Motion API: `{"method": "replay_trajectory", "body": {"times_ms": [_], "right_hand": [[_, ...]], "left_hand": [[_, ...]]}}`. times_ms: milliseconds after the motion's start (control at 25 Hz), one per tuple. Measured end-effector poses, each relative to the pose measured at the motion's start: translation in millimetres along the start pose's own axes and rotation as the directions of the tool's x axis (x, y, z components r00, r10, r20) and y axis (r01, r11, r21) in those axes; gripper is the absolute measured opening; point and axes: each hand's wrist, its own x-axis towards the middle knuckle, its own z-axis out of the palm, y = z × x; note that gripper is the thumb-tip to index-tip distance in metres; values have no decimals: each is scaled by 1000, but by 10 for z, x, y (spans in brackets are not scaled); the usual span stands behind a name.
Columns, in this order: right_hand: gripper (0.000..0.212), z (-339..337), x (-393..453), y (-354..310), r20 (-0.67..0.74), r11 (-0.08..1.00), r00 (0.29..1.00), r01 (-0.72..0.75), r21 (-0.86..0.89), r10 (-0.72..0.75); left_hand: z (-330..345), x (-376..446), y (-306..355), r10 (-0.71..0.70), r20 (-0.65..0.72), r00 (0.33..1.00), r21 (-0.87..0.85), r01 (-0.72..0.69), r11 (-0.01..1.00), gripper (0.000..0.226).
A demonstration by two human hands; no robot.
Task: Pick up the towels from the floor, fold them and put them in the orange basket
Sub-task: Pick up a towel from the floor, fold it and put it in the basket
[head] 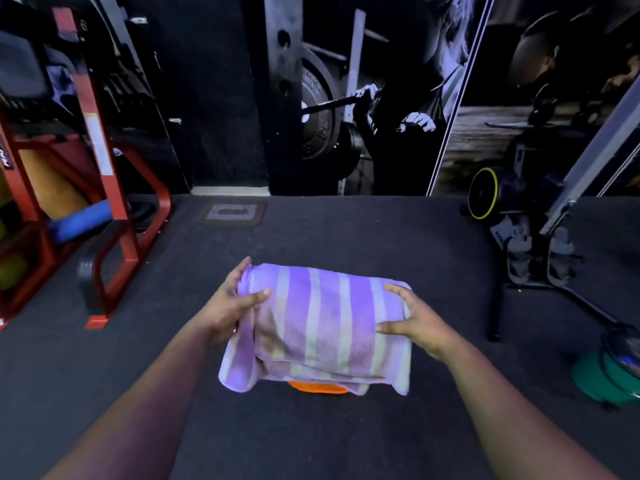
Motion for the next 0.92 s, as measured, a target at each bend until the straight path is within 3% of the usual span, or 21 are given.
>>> {"method": "replay_trajectory", "body": {"times_ms": [80,120,240,400,480,520,560,640,760,920], "right_hand": [[100,-10,5,26,1,953,1000,0,-304,1],[99,-4,24,55,7,912,1000,4,-409,-1],[60,25,85,263,11,797,1000,-2,-604,11],[31,56,182,505,-41,601,998,-58,-797,41],[37,140,323,625,-38,489,999,-35,-871,3],[43,188,422,675,-18,438,1000,-26,-899,20],[49,237,547,731,5,398,998,-18,-917,56],[58,301,814,823,23,386,989,-36,-922,147],[43,379,1208,971,51,483,967,-80,-872,252],[51,564,1917,1249,46,520,907,-198,-831,419]], "left_hand": [[34,-50,-69,7,112,994,323,-43,946,103],[96,-70,-91,9,114,993,502,-65,862,104],[240,-75,-192,-49,99,994,842,-58,537,92],[255,47,-499,-89,-19,996,993,30,118,57],[234,208,-754,-62,43,997,995,-48,-85,57],[241,303,-851,-82,98,992,985,-109,-136,58],[227,435,-965,-108,146,983,975,-162,-153,58],[178,731,-1140,-177,166,970,979,-183,-86,56],[92,1195,-1400,-275,203,940,979,-199,41,51],[12,2022,-1912,-363,270,892,963,-252,95,46]]}}
